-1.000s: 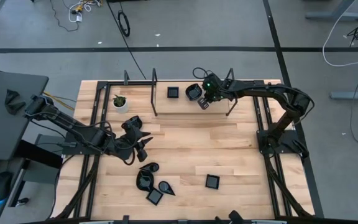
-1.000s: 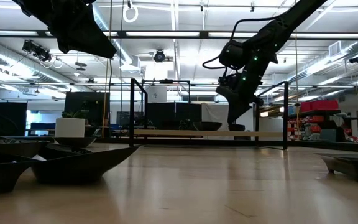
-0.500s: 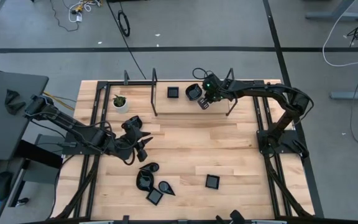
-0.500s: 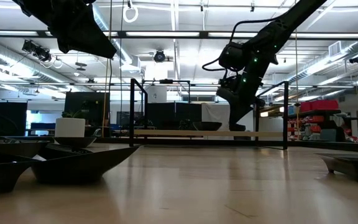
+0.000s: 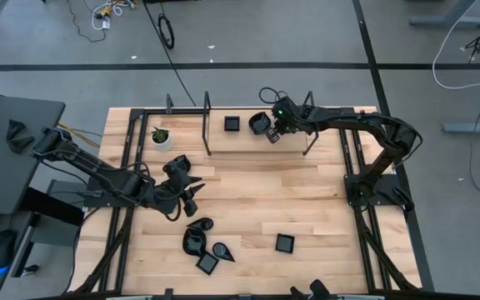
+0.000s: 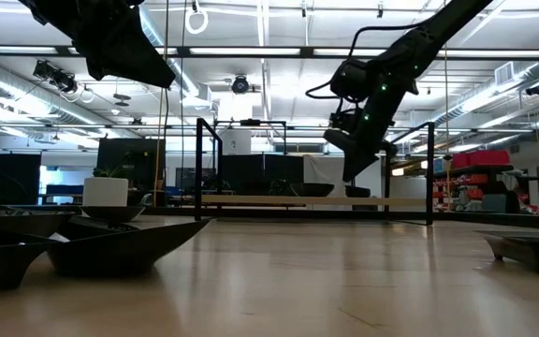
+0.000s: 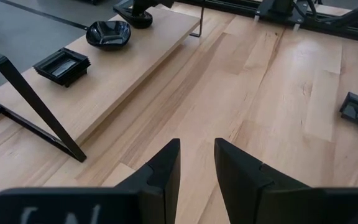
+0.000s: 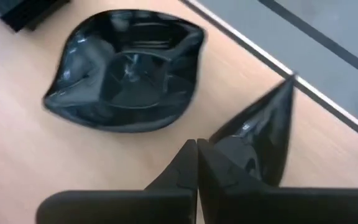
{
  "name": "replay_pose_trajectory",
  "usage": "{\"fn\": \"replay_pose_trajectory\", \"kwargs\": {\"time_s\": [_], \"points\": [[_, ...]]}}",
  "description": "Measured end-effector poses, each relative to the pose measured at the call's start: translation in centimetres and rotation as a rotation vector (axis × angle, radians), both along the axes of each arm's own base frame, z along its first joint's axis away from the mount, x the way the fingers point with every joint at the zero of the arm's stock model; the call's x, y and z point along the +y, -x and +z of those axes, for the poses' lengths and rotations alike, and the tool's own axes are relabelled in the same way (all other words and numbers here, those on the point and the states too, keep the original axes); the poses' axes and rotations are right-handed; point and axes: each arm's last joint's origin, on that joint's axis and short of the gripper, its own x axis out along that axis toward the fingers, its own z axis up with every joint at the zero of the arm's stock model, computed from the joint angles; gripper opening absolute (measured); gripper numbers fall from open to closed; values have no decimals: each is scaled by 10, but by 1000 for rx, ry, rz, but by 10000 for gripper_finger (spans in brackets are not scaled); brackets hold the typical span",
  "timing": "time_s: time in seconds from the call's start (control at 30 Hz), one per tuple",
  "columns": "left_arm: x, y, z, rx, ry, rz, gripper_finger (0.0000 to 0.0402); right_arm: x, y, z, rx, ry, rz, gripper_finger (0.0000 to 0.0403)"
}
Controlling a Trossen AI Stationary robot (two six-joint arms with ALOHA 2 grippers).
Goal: Pick & Place Mini shaped plates
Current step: Stack the black teardrop shaped bowl on top of the other black teardrop shape bowl on the shelf, then stack the black leaf shaped bowl on top of the other black leaf shaped bowl on the shelf
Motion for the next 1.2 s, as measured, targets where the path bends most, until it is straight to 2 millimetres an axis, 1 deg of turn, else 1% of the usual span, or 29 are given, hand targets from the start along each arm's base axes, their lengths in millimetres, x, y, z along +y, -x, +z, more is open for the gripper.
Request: {"fn": "replay_pose_trajectory", "kwargs": {"time_s": [0.33,0.57,0.77,0.9,1.03,1.2], "points": [[0,0,0,0,0,1,106,-1,5,-7,37,-64,-8,2],[0,0,0,0,0,0,106,-2,3,-6,26,-43,-5,2],[0,0,0,1,0,0,106,-4,5,-2,46,18,-59,2],[0,0,0,1,0,1,106,-4,6,-3,48,15,-78,2],[0,0,0,0,0,0,106,-4,8,-5,64,1,-104,2],[0,0,0,0,1,1,106,-5,7,-12,86,-13,-105,2]]}}
